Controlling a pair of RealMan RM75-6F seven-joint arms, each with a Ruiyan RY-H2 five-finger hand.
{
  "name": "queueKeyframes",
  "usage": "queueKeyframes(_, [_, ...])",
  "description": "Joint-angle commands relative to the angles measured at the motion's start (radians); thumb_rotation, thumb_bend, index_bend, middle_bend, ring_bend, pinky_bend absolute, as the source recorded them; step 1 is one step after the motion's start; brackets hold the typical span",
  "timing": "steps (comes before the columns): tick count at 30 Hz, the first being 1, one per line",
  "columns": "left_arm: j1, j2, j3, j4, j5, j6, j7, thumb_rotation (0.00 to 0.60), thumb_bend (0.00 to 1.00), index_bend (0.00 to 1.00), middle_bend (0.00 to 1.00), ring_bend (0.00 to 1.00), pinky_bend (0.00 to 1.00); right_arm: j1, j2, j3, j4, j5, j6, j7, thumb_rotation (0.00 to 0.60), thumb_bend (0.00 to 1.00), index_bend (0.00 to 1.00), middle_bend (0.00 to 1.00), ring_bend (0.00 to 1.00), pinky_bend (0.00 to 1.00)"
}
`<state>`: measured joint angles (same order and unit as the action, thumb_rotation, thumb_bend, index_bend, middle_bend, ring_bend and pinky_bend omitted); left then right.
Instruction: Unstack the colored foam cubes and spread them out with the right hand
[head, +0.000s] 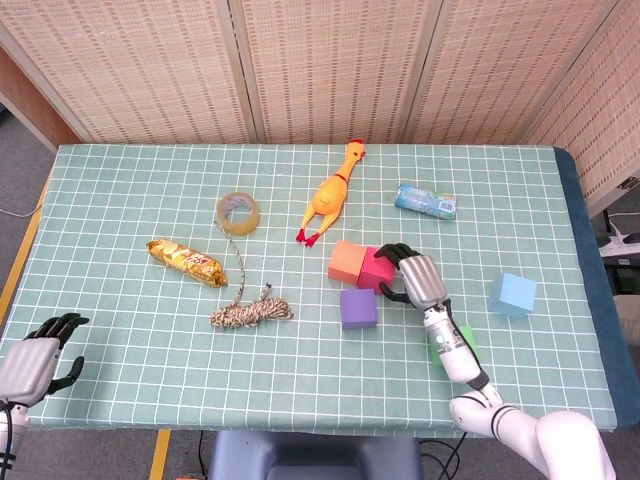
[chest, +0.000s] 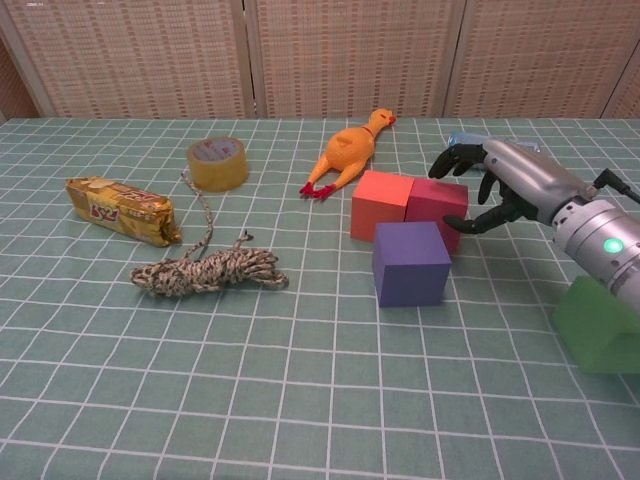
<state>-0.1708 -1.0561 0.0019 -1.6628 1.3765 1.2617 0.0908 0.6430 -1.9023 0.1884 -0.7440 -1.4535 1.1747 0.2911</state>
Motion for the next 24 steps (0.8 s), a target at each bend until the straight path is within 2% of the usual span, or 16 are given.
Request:
queueKeyframes(1, [0.0, 0.0, 0.0, 0.0, -0.001, -0.001, 0.001, 0.6, 0.46, 0.21, 0.16, 0.16, 0.36, -0.007, 0.007, -0.001, 0.0, -0.002, 0.015, 0.004, 0.6, 0.31, 0.35, 0.3, 0.28, 0.52])
queueKeyframes(8, [-0.002, -0.001, 0.0, 0.0, -0.003, -0.006, 0.001, 0.6, 0.46, 0.21, 0.16, 0.16, 0.36, -0.038, 0.073, -0.007, -0.076, -0.016, 0.08, -0.005, 0.6, 0.4, 0.36, 0.31, 0.29, 0.54])
queueKeyframes(14, [-0.004, -0.004, 0.001, -0.002, -0.007, -0.01, 0.011, 0.6, 0.46, 0.21, 0.16, 0.16, 0.36, -0.055, 0.132, -0.016, -0.159, -0.007, 0.064, -0.028, 0.6, 0.4, 0.34, 0.31, 0.29, 0.54])
queueKeyframes(15, [-0.005, -0.004, 0.001, -0.002, -0.008, -0.011, 0.012, 0.6, 0.46, 0.21, 0.16, 0.16, 0.36, -0.057, 0.141, -0.016, -0.174, 0.0, 0.051, -0.032, 0.6, 0.38, 0.33, 0.31, 0.29, 0.54])
queueKeyframes(19, [-0.007, -0.005, 0.001, -0.001, -0.012, -0.016, 0.015, 0.6, 0.46, 0.21, 0.16, 0.16, 0.36, -0.069, 0.173, -0.019, -0.243, 0.044, -0.004, -0.109, 0.6, 0.14, 0.21, 0.26, 0.2, 0.5])
queueKeyframes(21, [-0.007, -0.004, 0.0, -0.001, -0.015, -0.018, 0.014, 0.6, 0.46, 0.21, 0.16, 0.16, 0.36, -0.072, 0.182, -0.019, -0.277, 0.067, -0.034, -0.138, 0.6, 0.1, 0.16, 0.23, 0.16, 0.46])
queueKeyframes(24, [-0.007, -0.003, -0.001, -0.001, -0.018, -0.018, 0.013, 0.6, 0.46, 0.21, 0.16, 0.16, 0.36, -0.067, 0.182, -0.015, -0.297, 0.097, -0.081, -0.16, 0.6, 0.1, 0.13, 0.2, 0.13, 0.42])
